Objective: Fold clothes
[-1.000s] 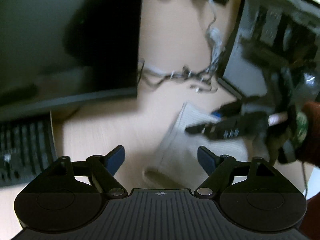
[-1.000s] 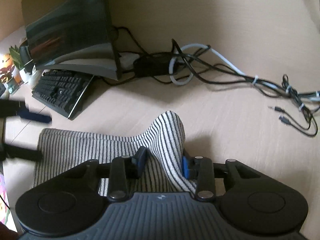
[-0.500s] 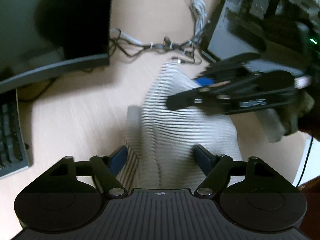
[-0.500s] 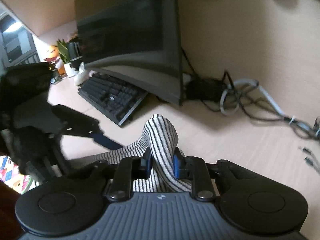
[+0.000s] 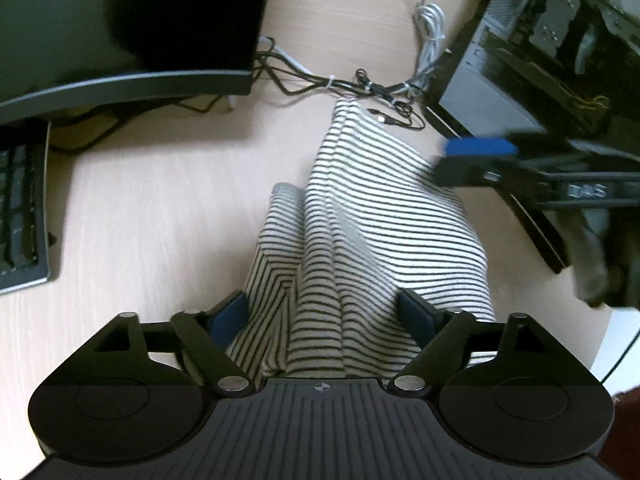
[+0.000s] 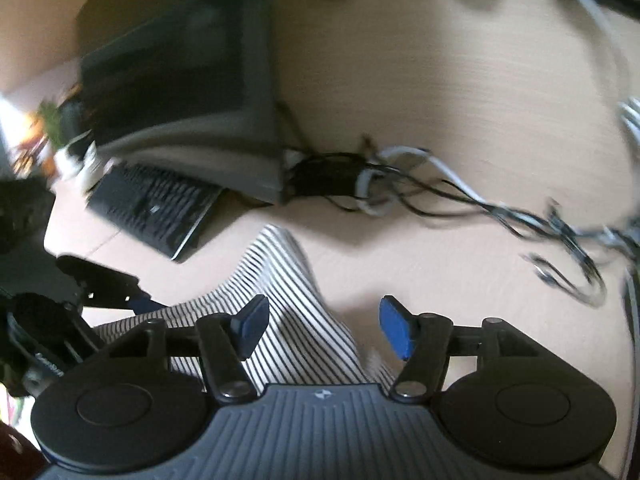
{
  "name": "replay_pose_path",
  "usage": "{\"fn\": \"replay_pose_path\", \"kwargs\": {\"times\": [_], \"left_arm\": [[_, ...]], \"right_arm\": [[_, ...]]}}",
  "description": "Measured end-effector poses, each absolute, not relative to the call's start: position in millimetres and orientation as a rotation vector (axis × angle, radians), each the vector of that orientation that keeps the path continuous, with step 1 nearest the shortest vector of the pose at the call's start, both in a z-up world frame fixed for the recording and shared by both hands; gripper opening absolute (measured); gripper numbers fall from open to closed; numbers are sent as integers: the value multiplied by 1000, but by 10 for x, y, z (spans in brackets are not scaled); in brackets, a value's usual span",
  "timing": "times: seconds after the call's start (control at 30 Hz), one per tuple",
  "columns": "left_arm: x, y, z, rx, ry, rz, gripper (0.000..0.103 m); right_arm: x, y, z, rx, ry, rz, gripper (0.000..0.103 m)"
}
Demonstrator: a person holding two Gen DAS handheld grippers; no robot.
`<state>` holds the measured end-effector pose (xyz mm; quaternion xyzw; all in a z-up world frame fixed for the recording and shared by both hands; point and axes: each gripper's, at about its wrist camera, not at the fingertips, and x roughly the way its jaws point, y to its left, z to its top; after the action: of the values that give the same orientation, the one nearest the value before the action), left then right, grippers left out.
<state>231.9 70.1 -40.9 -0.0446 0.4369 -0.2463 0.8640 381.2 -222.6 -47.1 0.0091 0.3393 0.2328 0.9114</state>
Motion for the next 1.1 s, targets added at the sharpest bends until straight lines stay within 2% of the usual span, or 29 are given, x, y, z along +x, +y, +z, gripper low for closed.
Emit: {"fn": "replay_pose_path", "kwargs": {"times": [0.03, 0.1, 0.37, 0.4, 0.53, 0.73, 1.0, 1.07, 1.1], "left_arm": [[2326, 716, -425, -107, 921, -510, 93], [2333, 752, -462, -153, 934, -504, 94], [2242, 796, -498, -223, 944, -484, 93], [2216, 793, -493, -218, 944, -482, 93], [2112, 804, -489, -238, 957, -471, 91], [1946, 565, -440, -229, 969, -472, 90], [1659, 376, -392, -260, 963, -528, 90], [1580, 493, -357, -287, 948, -498, 92], [1543, 565, -350, -302, 939, -476, 92]], "right_arm": [[3763, -2291, -480, 47, 717, 448, 71], [3628, -2430, -522, 115, 751, 392, 76], [3259, -2555, -966, 392, 943, 296, 77], [3246, -2558, -1016, 428, 950, 306, 76], [3290, -2509, -1033, 446, 911, 397, 49], [3554, -2304, -938, 224, 830, 435, 48], [3734, -2152, -722, -48, 713, 351, 58], [3686, -2109, -644, -99, 684, 343, 63], [3623, -2075, -604, -123, 666, 350, 68]]}}
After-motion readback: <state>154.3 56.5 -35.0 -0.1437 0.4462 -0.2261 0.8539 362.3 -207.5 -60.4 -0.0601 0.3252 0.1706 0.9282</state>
